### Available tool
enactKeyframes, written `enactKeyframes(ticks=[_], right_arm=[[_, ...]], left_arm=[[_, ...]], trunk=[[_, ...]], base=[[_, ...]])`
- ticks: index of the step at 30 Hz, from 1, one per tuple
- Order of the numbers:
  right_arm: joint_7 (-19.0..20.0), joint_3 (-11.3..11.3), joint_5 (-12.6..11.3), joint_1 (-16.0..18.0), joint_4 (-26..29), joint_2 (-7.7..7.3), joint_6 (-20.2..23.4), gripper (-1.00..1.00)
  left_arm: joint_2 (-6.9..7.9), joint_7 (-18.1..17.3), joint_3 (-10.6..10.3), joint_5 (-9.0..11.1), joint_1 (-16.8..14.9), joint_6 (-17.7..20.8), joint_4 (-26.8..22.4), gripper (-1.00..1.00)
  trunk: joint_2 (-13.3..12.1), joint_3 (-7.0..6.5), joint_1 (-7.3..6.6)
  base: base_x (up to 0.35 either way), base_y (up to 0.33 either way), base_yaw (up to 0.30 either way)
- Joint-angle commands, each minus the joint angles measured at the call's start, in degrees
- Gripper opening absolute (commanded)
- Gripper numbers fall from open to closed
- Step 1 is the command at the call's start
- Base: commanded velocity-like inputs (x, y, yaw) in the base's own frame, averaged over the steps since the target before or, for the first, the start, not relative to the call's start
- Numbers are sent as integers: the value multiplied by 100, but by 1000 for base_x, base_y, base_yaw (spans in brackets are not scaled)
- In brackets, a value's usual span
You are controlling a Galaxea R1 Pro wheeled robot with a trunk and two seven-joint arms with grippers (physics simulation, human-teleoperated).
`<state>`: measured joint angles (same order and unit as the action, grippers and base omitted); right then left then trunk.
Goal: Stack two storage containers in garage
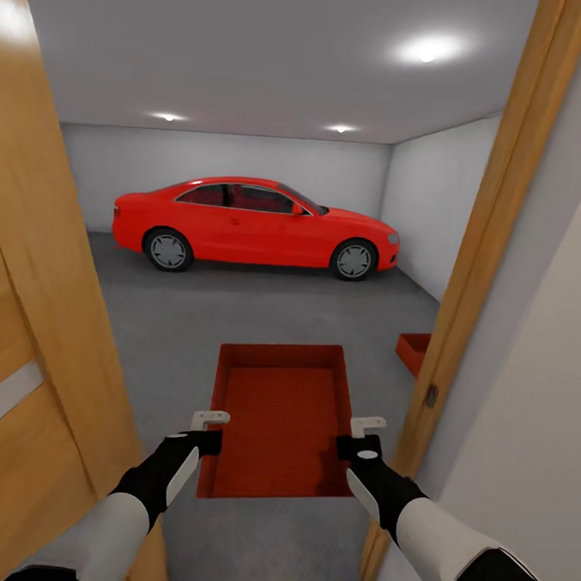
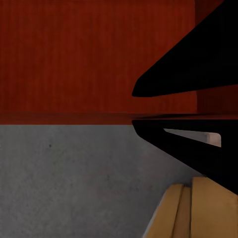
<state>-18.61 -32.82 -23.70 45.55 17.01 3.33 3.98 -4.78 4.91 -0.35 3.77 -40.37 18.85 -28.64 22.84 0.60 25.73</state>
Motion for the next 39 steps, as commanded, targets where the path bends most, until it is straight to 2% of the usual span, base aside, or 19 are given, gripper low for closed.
enactKeyframes(ticks=[1,39], right_arm=[[-53,-58,-28,7,4,1,41,-100],[-52,-58,-29,7,4,1,41,-100]], left_arm=[[-5,62,-108,28,2,30,-5,-100],[-5,62,-113,27,2,23,16,-100]], trunk=[[7,6,5],[7,6,5]], base=[[278,0,0],[319,0,0]])
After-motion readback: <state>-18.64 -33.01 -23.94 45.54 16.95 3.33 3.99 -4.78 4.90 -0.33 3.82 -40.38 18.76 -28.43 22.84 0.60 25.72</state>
